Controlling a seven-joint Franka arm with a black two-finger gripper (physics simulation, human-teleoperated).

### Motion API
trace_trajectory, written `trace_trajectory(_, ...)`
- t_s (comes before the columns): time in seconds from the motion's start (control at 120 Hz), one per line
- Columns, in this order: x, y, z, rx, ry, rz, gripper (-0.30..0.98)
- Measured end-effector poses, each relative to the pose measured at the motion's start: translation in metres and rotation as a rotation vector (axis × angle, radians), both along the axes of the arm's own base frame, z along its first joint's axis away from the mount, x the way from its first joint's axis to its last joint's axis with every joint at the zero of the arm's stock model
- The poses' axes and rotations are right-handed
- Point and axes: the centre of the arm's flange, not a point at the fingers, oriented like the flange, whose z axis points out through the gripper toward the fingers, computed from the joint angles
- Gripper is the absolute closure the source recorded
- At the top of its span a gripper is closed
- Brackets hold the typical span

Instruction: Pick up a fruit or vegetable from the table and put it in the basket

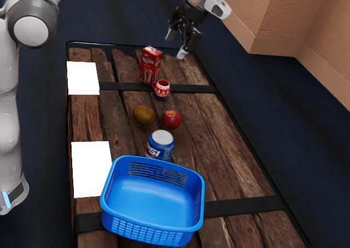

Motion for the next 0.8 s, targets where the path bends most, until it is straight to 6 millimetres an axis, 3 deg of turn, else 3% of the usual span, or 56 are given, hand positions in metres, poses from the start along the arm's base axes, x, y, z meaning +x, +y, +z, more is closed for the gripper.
trace_trajectory(0.192, 0.018, -0.003, 0.013, 0.017, -0.160, 0.007, 0.00)
trace_trajectory(0.325, -0.044, -0.005, 0.133, 0.038, -0.456, 0.031, 0.00)
trace_trajectory(0.358, -0.057, -0.009, 0.149, 0.043, -0.497, 0.032, 0.00)
trace_trajectory(0.4, -0.061, -0.019, 0.154, 0.039, -0.514, 0.015, 0.00)
trace_trajectory(0.45, -0.045, -0.021, 0.137, 0.027, -0.477, 0.007, 0.00)
trace_trajectory(0.55, 0.003, -0.005, 0.086, -0.018, -0.380, 0.039, 0.00)
trace_trajectory(0.592, 0.022, 0.012, 0.064, -0.026, -0.344, 0.073, 0.00)
trace_trajectory(0.65, 0.042, 0.054, 0.035, -0.028, -0.308, 0.149, 0.00)
trace_trajectory(0.708, 0.046, 0.078, 0.005, -0.032, -0.267, 0.194, 0.00)
trace_trajectory(0.8, 0.034, 0.071, -0.064, -0.060, -0.183, 0.199, 0.00)
